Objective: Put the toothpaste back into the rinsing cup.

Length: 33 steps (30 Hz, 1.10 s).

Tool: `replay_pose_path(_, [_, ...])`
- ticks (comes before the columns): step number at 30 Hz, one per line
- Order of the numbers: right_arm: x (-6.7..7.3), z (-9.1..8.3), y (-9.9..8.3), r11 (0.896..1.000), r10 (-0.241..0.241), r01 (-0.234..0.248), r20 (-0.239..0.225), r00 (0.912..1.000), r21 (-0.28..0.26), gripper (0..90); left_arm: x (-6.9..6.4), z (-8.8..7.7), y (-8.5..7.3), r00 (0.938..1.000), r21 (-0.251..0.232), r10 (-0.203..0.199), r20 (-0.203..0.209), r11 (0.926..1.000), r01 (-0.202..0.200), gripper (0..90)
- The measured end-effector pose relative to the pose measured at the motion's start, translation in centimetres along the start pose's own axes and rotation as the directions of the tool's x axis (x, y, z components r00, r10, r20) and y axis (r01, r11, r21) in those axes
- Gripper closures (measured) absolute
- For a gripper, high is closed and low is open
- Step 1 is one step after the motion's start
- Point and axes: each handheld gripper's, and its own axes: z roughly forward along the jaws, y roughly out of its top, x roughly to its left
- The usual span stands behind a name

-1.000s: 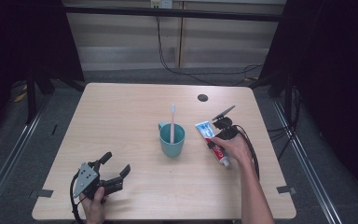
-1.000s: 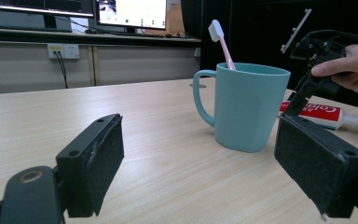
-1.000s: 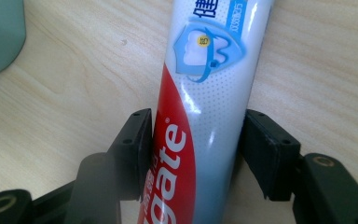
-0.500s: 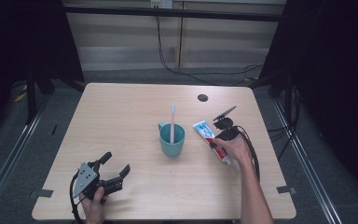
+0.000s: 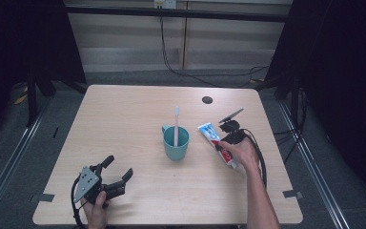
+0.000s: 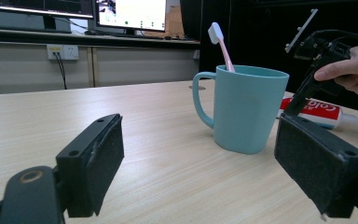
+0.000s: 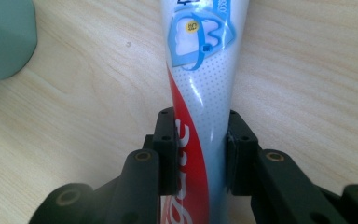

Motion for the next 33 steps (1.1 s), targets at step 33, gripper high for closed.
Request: replay_pose_path(33, [0.1,-2.8,-0.8,0.987,0.02,-0.029,-0.058,0.9981,-0.159,72.1,0.0,0.0,0.0,1.0,0.0,-0.002,0.0,1.0,0.002,15.7])
